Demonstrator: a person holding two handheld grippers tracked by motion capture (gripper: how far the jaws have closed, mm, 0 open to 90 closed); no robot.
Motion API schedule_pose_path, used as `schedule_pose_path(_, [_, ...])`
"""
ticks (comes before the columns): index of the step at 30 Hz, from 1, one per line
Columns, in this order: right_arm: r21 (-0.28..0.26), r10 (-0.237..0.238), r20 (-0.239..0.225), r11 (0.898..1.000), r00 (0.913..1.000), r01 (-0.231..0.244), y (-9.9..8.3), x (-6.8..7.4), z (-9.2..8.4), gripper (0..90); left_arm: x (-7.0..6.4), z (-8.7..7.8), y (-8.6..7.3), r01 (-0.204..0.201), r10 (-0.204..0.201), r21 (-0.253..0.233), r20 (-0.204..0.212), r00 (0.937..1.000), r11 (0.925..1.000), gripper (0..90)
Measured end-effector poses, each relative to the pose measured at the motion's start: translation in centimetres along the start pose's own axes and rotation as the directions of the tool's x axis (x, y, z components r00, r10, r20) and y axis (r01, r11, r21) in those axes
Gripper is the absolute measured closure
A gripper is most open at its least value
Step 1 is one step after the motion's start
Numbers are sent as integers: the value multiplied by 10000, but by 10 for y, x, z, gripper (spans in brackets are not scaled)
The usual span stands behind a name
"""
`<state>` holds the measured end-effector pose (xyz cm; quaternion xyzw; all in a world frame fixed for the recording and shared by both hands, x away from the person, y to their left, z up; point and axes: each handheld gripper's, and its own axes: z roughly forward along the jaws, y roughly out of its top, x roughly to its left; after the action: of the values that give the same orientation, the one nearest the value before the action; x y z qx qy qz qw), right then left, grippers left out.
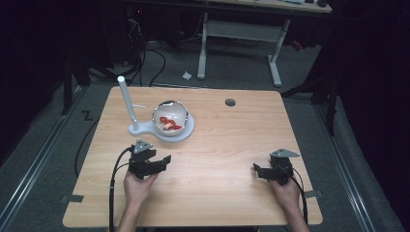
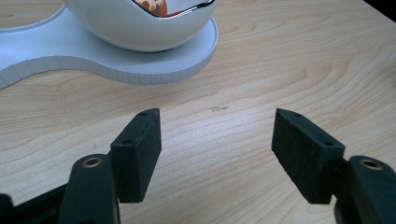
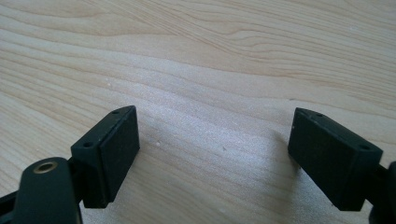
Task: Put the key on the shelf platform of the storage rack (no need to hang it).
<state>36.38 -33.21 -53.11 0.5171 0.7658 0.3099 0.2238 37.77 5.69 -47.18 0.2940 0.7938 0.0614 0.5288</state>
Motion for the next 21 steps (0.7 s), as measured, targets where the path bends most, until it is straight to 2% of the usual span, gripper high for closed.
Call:
schedule_pose_path(1, [2, 5, 1, 10000, 10000, -5, 0, 0, 0, 163, 0, 1, -1, -55, 54, -20, -11, 10000, 10000, 336])
schedule_pose_path(5, [0, 0, 3, 10000, 10000, 0, 0, 0, 0, 164, 0, 4, -4, 274, -274, -29, -159, 9995, 9996, 337])
schedule_pose_path(6, [1, 4, 1, 10000, 10000, -4, 0, 0, 0, 163, 3, 5, -4, -32, 32, 28, -21, 10000, 10000, 337])
schedule_pose_path(9, [0, 2, 3, 10000, 10000, -2, 0, 0, 0, 164, 4, 8, -6, 226, -225, 24, -268, 9994, 9997, 336])
schedule_pose_path(10, [1, 3, 3, 10000, 10000, -3, 0, 0, 0, 163, 6, 9, -6, 72, -71, 44, -198, 9998, 10000, 336])
schedule_pose_path(12, [0, 2, 2, 10000, 10000, -2, 0, 0, 0, 163, 6, 11, -7, 134, -133, 30, -319, 9994, 9999, 336])
schedule_pose_path(13, [0, 1, 1, 10000, 10000, -1, 0, 0, 0, 164, 7, 12, -7, 12, -11, 14, -295, 9996, 10000, 336])
schedule_pose_path(16, [1, 3, 3, 10000, 10000, -3, 0, 0, 0, 163, 8, 15, -9, 128, -130, -47, -447, 9989, 9999, 335])
schedule_pose_path(19, [1, 3, 2, 10000, 10000, -3, 0, 0, 0, 163, 11, 18, -9, -17, 14, -61, -487, 9988, 10000, 334])
schedule_pose_path(21, [0, 2, 2, 10000, 10000, -2, 0, 0, 0, 163, 12, 20, -10, 41, -48, -108, -611, 9981, 9999, 334])
